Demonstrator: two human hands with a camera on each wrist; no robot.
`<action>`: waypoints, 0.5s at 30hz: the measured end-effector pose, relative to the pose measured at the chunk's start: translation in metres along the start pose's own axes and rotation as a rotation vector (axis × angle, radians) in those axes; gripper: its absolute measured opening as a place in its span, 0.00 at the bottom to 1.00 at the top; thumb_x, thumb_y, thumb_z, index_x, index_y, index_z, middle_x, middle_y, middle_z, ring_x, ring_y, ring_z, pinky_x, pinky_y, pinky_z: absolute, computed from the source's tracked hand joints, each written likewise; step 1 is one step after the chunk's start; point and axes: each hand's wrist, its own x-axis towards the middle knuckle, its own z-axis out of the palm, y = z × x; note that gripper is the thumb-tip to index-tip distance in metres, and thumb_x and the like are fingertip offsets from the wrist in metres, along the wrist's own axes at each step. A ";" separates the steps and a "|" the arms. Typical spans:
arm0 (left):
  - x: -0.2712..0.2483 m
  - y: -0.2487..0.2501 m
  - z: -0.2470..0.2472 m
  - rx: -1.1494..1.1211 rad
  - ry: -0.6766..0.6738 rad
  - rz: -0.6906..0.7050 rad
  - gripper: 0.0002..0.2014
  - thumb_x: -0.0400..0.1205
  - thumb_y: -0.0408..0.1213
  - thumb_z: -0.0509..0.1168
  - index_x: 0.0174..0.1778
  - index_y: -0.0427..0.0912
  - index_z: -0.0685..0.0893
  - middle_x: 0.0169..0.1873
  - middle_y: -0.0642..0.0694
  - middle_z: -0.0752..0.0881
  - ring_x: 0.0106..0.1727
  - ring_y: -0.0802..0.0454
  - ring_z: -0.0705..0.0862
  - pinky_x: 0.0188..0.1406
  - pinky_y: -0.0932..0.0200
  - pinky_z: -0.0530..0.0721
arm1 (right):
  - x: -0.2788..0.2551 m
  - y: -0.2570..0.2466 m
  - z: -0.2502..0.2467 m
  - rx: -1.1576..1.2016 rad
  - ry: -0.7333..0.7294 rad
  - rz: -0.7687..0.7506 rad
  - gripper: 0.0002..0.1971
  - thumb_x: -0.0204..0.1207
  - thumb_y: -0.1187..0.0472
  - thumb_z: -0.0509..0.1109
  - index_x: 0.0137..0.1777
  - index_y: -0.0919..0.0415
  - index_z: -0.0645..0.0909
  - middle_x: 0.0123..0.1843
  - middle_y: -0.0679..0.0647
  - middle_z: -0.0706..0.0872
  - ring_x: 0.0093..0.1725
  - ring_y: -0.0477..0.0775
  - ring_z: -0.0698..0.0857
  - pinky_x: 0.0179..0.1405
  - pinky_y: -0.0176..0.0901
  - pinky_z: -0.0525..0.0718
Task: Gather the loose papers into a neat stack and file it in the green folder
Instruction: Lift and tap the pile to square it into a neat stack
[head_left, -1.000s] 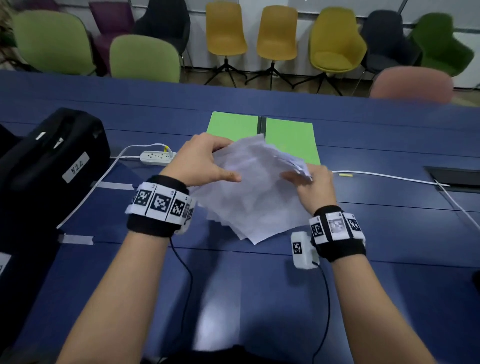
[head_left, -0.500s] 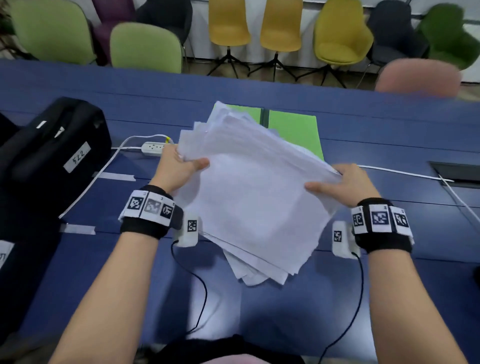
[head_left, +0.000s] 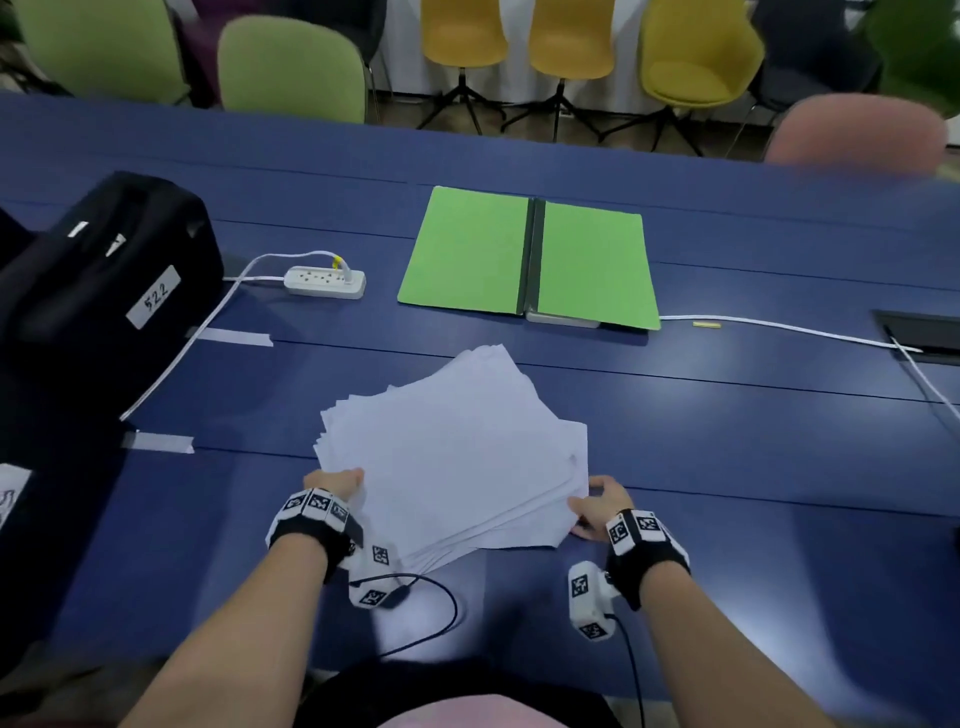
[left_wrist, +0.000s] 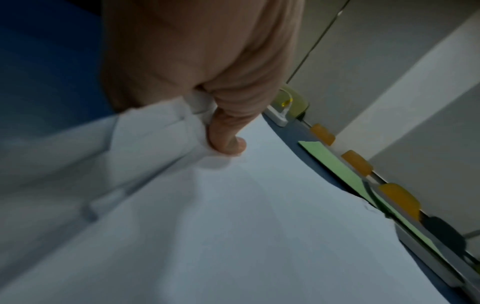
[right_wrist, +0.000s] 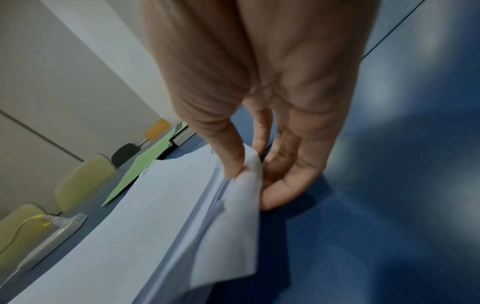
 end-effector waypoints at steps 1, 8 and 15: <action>0.003 -0.003 0.001 -0.013 -0.002 -0.017 0.28 0.81 0.34 0.66 0.73 0.22 0.68 0.73 0.32 0.76 0.73 0.37 0.76 0.70 0.53 0.72 | 0.003 0.002 0.001 -0.017 -0.013 -0.030 0.14 0.74 0.73 0.68 0.57 0.60 0.73 0.52 0.62 0.81 0.48 0.61 0.82 0.28 0.47 0.85; 0.011 -0.013 -0.008 -0.061 0.022 -0.010 0.19 0.83 0.30 0.63 0.66 0.22 0.71 0.64 0.30 0.80 0.72 0.34 0.77 0.70 0.50 0.72 | 0.007 0.017 -0.014 -0.351 0.133 -0.159 0.09 0.72 0.67 0.68 0.50 0.57 0.85 0.45 0.58 0.89 0.48 0.60 0.86 0.54 0.45 0.83; 0.022 -0.028 -0.006 -0.127 -0.201 0.057 0.36 0.74 0.39 0.75 0.73 0.27 0.67 0.67 0.43 0.78 0.70 0.37 0.78 0.65 0.48 0.77 | -0.003 -0.005 -0.001 -0.269 0.062 -0.156 0.17 0.82 0.61 0.58 0.30 0.63 0.69 0.32 0.56 0.75 0.32 0.54 0.73 0.36 0.42 0.70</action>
